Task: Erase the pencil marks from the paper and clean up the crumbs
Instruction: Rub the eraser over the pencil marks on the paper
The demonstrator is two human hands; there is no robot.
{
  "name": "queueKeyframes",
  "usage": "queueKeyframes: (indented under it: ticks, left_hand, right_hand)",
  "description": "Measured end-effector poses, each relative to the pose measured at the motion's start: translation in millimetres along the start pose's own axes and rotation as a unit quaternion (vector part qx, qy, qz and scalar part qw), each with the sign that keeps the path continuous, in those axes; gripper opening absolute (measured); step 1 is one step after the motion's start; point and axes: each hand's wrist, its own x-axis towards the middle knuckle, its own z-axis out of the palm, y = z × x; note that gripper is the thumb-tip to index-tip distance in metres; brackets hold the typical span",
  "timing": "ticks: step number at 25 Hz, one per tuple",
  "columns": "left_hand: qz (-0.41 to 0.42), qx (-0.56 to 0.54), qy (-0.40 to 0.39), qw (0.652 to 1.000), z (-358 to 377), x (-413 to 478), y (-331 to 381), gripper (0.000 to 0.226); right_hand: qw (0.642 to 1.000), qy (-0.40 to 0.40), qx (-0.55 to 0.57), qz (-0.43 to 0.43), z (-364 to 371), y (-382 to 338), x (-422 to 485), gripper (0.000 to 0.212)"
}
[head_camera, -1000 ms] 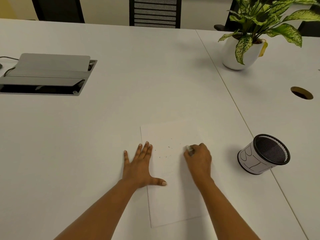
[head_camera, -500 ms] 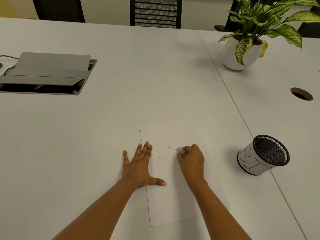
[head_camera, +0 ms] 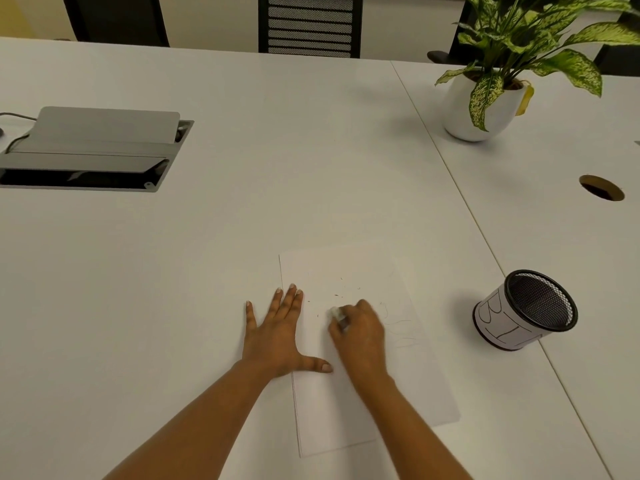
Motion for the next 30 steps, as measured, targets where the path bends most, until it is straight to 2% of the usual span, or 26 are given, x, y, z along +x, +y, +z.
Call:
queueKeyframes:
  ticks: [4, 7, 9, 13, 21, 23, 27, 30]
  left_hand:
    - [0.004, -0.009, -0.001, 1.000, 0, 1, 0, 0.144]
    - [0.005, -0.011, -0.001, 1.000, -1, 0, 0, 0.145]
    - [0.007, -0.014, 0.002, 1.000, 0, 1, 0, 0.145]
    - [0.017, -0.018, 0.005, 1.000, 0, 0, 0, 0.152]
    - [0.017, -0.018, 0.001, 1.000, -4, 0, 1, 0.156]
    - [0.016, -0.020, 0.000, 1.000, -3, 0, 1, 0.157]
    - [0.015, -0.024, 0.004, 1.000, -3, 0, 1, 0.157]
    - [0.011, -0.029, 0.002, 1.000, -3, -1, 4, 0.158]
  right_hand:
    - [0.995, 0.057, -0.017, 0.078, -35, 36, 33, 0.022]
    - [0.989, 0.091, -0.004, 0.117, -39, 37, 39, 0.026]
    - [0.992, 0.076, 0.003, 0.101, -28, 25, 28, 0.022]
    - [1.000, 0.010, 0.012, 0.003, -2, 5, -9, 0.017]
    - [0.993, 0.071, -0.011, 0.095, -51, 48, 37, 0.024]
    - [0.996, 0.052, -0.016, 0.075, -46, 42, 26, 0.023]
    - [0.999, 0.006, -0.043, -0.019, -38, 44, -8, 0.022]
    - [0.999, 0.031, -0.037, 0.020, -48, 53, 15, 0.022]
